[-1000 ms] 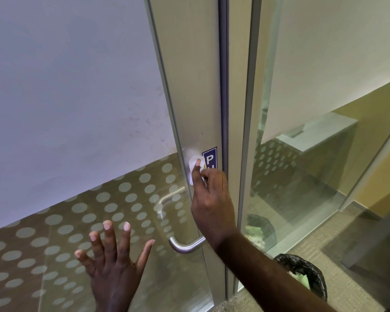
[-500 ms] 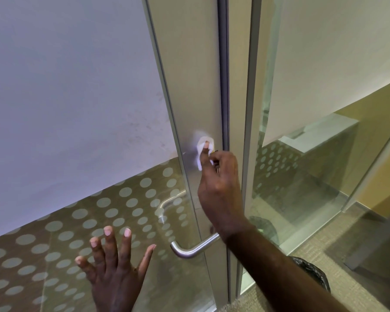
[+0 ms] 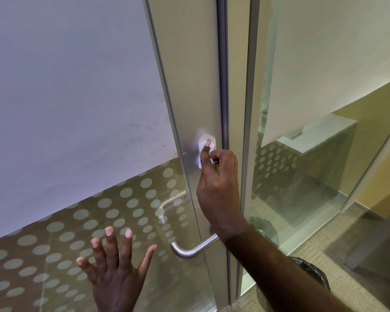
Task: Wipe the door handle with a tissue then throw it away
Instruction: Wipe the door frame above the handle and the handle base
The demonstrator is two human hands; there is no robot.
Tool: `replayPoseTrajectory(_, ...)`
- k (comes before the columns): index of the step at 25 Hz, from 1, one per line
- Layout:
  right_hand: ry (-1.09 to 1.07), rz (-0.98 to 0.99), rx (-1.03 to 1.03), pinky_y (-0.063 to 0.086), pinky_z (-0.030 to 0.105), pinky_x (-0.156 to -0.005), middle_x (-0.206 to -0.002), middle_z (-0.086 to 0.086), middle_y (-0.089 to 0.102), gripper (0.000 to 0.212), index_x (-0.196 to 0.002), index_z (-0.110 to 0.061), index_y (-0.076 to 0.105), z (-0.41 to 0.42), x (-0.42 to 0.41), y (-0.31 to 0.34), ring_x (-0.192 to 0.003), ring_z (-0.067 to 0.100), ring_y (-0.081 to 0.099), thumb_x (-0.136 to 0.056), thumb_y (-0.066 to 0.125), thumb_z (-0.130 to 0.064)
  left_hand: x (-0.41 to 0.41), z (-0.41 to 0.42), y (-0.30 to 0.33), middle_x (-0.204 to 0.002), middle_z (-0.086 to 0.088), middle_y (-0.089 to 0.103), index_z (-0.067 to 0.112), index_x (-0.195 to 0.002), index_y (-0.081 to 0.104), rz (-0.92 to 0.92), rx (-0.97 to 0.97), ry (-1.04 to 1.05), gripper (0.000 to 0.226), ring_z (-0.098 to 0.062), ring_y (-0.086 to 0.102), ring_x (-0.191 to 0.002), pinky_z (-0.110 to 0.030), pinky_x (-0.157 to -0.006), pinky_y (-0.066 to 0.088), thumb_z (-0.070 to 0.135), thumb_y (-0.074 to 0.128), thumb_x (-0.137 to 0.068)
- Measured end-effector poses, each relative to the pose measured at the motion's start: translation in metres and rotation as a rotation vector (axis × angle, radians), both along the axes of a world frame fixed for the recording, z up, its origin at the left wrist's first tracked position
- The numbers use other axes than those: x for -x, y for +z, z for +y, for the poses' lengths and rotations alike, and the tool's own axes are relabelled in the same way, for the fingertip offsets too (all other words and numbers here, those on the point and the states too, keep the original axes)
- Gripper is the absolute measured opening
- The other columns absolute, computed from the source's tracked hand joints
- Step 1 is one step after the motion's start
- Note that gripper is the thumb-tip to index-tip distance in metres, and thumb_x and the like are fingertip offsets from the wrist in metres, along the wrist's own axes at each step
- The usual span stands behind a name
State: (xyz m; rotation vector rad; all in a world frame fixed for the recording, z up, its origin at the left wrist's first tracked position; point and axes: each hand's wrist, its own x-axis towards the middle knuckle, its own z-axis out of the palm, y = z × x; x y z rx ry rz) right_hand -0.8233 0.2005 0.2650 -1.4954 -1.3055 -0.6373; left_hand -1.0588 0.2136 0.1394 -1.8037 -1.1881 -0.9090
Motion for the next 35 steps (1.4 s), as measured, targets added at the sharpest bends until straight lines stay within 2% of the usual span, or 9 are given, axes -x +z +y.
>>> replayPoseTrajectory(3,0.011,-0.119,0.003,0.050,0.031,-0.072,-0.106,0.010,0.038,0.043,-0.132,0.003,0.053,-0.005,-0.007,-0.007,-0.094,0.025,0.044,-0.089,0.047,0.006,0.000,0.000,0.000,-0.164,-0.010,0.009,0.019,-0.156,0.013,0.002,0.000,0.000,0.103,-0.027,-0.001,-0.151,-0.051,-0.119,-0.007,0.068,0.061,-0.080)
replayPoseTrajectory(7,-0.029,0.021,-0.031,0.047,0.029,-0.072,-0.103,0.009,0.036,0.043,-0.128,0.004,0.057,0.000,-0.007,0.001,-0.089,0.027,0.049,-0.086,0.056,0.012,0.000,-0.001,0.000,-0.164,-0.010,0.011,0.019,-0.155,0.014,-0.007,0.005,0.002,0.102,-0.027,0.001,-0.151,-0.051,-0.119,-0.006,0.067,0.063,-0.079)
replayPoseTrajectory(12,0.017,-0.047,-0.031,0.050,0.031,-0.068,-0.104,0.008,0.034,0.044,-0.131,0.002,0.055,-0.002,-0.017,0.002,-0.086,0.029,0.052,-0.087,0.050,0.007,0.001,-0.002,0.000,-0.164,-0.009,0.008,0.019,-0.155,0.014,-0.013,0.024,-0.006,0.101,-0.026,-0.002,-0.151,-0.050,-0.119,-0.008,0.067,0.061,-0.081)
replayPoseTrajectory(16,0.034,0.020,-0.021,0.049,0.024,-0.069,-0.105,0.007,0.034,0.043,-0.131,0.000,0.055,-0.002,-0.009,0.006,-0.092,0.021,0.044,-0.091,0.039,-0.004,0.001,-0.003,0.000,-0.164,-0.009,0.005,0.019,-0.156,0.011,-0.007,0.037,0.002,0.101,-0.026,-0.003,-0.151,-0.050,-0.119,-0.008,0.068,0.059,-0.082)
replayPoseTrajectory(20,0.140,-0.096,-0.006,0.042,0.020,-0.069,-0.104,0.007,0.037,0.043,-0.132,0.000,0.052,-0.014,0.001,-0.003,-0.092,0.020,0.043,-0.089,0.043,-0.002,0.001,-0.003,0.001,-0.164,-0.009,0.006,0.020,-0.156,0.009,-0.004,0.036,0.005,0.102,-0.026,-0.003,-0.151,-0.050,-0.119,-0.008,0.068,0.060,-0.081)
replayPoseTrajectory(24,0.216,-0.180,-0.067,0.052,0.024,-0.070,-0.105,0.008,0.042,0.033,-0.132,-0.002,0.048,-0.037,-0.002,-0.018,-0.092,0.020,0.048,-0.100,0.041,-0.004,0.001,-0.003,0.000,-0.164,-0.010,0.008,0.019,-0.156,0.011,-0.002,0.032,0.003,0.103,-0.026,-0.002,-0.151,-0.051,-0.119,-0.007,0.067,0.062,-0.081)
replayPoseTrajectory(28,0.338,-0.407,0.084,0.055,0.026,-0.062,-0.105,0.005,0.044,0.032,-0.130,-0.010,0.047,-0.067,-0.008,-0.038,-0.091,0.017,0.048,-0.103,0.032,-0.013,0.000,-0.006,0.001,-0.164,-0.009,0.008,0.019,-0.156,0.011,-0.011,0.056,-0.024,0.100,-0.026,-0.001,-0.151,-0.051,-0.119,-0.007,0.065,0.061,-0.082)
replayPoseTrajectory(31,0.405,-0.363,0.189,0.053,0.030,-0.064,-0.109,0.003,0.045,0.036,-0.129,-0.015,0.050,-0.088,-0.019,-0.058,-0.090,0.019,0.051,-0.099,0.032,-0.010,0.000,-0.010,0.005,-0.165,-0.008,0.006,0.020,-0.156,0.011,-0.039,0.091,-0.078,0.098,-0.025,-0.002,-0.151,-0.050,-0.119,-0.008,0.063,0.060,-0.082)
replayPoseTrajectory(35,0.338,-0.218,0.204,0.053,0.033,-0.064,-0.107,0.004,0.045,0.033,-0.125,-0.016,0.054,-0.113,-0.047,-0.083,-0.087,0.022,0.055,-0.096,0.044,-0.007,-0.006,-0.025,0.012,-0.164,-0.008,0.009,0.023,-0.155,0.010,-0.111,0.173,-0.172,0.097,-0.029,0.005,-0.151,-0.055,-0.119,-0.001,0.059,0.060,-0.080)
